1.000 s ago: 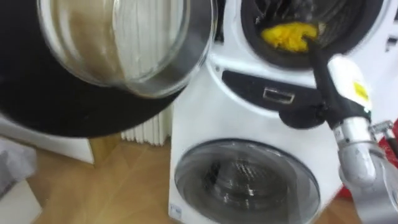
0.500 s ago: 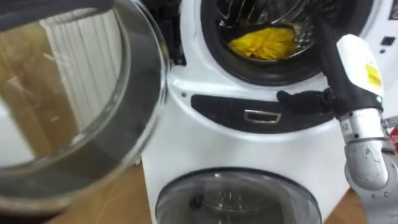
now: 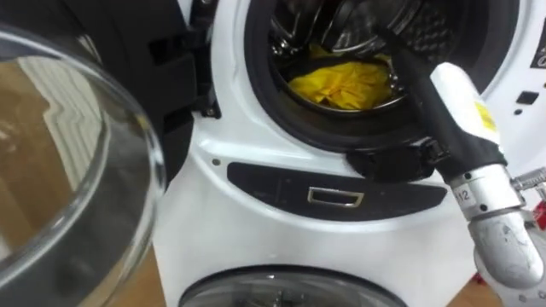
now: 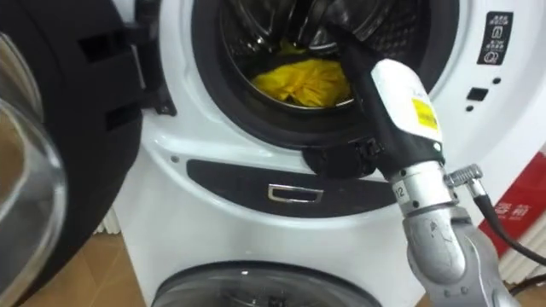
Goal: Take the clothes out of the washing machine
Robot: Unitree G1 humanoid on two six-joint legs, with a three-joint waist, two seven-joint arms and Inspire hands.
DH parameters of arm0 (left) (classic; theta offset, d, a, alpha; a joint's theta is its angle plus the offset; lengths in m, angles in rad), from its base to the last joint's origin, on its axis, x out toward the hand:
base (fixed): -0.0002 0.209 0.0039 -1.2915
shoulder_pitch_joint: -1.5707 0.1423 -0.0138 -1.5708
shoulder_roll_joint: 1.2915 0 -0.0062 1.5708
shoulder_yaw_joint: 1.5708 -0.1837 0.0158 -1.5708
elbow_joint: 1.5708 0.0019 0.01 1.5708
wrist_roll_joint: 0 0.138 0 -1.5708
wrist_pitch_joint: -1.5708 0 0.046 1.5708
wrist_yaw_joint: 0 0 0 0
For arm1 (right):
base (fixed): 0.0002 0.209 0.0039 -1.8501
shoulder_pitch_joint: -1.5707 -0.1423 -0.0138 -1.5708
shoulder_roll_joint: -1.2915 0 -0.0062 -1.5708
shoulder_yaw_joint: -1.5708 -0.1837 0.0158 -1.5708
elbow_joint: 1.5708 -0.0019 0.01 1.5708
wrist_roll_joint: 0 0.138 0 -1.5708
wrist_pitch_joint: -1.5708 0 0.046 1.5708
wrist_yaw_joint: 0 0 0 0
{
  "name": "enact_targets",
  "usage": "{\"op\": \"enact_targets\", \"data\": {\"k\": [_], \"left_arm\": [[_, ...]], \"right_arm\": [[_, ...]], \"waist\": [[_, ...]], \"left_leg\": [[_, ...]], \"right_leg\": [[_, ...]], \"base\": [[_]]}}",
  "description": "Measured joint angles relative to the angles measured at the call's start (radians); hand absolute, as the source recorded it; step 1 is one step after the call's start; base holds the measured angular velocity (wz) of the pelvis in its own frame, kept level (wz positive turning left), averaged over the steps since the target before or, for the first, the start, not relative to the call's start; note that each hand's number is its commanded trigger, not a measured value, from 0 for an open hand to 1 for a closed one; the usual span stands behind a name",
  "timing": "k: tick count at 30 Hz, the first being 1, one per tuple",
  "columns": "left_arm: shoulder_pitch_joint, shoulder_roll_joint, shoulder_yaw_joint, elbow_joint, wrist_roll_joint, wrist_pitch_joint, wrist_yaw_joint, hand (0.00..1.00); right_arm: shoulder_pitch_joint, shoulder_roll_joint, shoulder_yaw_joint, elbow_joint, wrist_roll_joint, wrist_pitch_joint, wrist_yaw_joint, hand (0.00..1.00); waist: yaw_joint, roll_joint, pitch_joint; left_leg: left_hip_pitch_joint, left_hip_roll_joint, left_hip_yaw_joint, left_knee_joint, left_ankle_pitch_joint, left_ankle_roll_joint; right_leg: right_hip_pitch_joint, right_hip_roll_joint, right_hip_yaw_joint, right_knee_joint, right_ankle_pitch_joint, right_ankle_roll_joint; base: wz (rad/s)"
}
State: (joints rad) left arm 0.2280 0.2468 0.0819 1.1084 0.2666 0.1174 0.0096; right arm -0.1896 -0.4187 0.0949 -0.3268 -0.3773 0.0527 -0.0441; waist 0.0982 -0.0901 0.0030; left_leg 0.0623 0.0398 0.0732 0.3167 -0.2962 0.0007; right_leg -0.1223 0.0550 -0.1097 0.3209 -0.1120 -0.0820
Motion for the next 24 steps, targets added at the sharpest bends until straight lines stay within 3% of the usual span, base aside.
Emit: {"op": "enact_targets", "data": {"k": [3,5,6,10,13,17,20,24], "left_arm": [[0.009,-0.004,0.001,0.000,0.000,0.002,-0.011,0.00],[0.010,-0.004,0.001,0.000,0.000,0.001,-0.019,0.00],[0.011,-0.003,0.001,-0.001,0.000,0.000,-0.020,0.00],[0.010,-0.003,0.018,-0.015,0.001,-0.008,-0.020,0.00],[0.004,-0.003,0.016,-0.016,0.001,-0.010,-0.021,0.00],[-0.007,-0.003,0.016,-0.016,0.001,-0.010,-0.022,0.00],[-0.006,0.000,0.015,-0.015,0.000,-0.010,-0.021,0.00],[-0.002,-0.002,0.015,-0.009,0.000,-0.009,-0.020,0.00]], "right_arm": [[-0.084,-0.007,-0.011,0.000,0.148,0.015,0.013,0.00],[-0.137,-0.011,-0.011,-0.002,0.227,0.013,0.015,0.00],[-0.149,-0.013,-0.011,-0.013,0.277,0.011,0.015,0.00],[-0.151,-0.016,-0.012,-0.039,0.344,-0.010,0.037,0.00],[-0.151,-0.016,-0.016,-0.035,0.350,-0.009,0.038,0.00],[-0.150,-0.016,-0.018,-0.026,0.350,-0.009,0.031,0.00],[-0.151,-0.017,-0.020,-0.020,0.351,-0.009,0.022,0.00],[-0.151,-0.017,-0.022,0.001,0.384,-0.009,0.009,0.00]], "waist": [[0.000,0.002,-0.0002],[0.005,0.006,-0.0070],[0.011,0.010,-0.0130],[0.012,0.005,-0.0155],[0.012,0.007,-0.0135],[0.012,0.016,0.0017],[0.012,0.010,0.0090],[0.011,-0.002,0.0017]], "left_leg": [[-0.009,0.006,-0.030,0.002,0.000,-0.011],[-0.006,0.010,-0.039,-0.010,0.005,-0.019],[-0.005,0.015,-0.048,-0.016,0.008,-0.023],[0.004,0.018,-0.085,-0.036,0.016,-0.028],[0.004,0.018,-0.091,-0.044,0.018,-0.027],[0.011,0.017,-0.092,-0.050,0.016,-0.025],[0.011,0.017,-0.094,-0.061,0.016,-0.024],[0.021,0.017,-0.100,-0.080,0.017,-0.023]], "right_leg": [[0.005,0.001,-0.027,-0.007,-0.004,-0.012],[0.013,0.005,-0.035,-0.024,0.000,-0.017],[0.026,0.008,-0.048,-0.045,0.007,-0.022],[0.057,0.010,-0.083,-0.079,0.012,-0.030],[0.061,0.011,-0.088,-0.084,0.013,-0.032],[0.069,0.010,-0.091,-0.088,0.011,-0.028],[0.071,0.011,-0.093,-0.100,0.010,-0.026],[0.074,0.013,-0.098,-0.103,0.007,-0.023]], "base": [[0.28],[0.17],[0.28],[0.27],[0.09],[0.02],[0.00],[0.01]]}}
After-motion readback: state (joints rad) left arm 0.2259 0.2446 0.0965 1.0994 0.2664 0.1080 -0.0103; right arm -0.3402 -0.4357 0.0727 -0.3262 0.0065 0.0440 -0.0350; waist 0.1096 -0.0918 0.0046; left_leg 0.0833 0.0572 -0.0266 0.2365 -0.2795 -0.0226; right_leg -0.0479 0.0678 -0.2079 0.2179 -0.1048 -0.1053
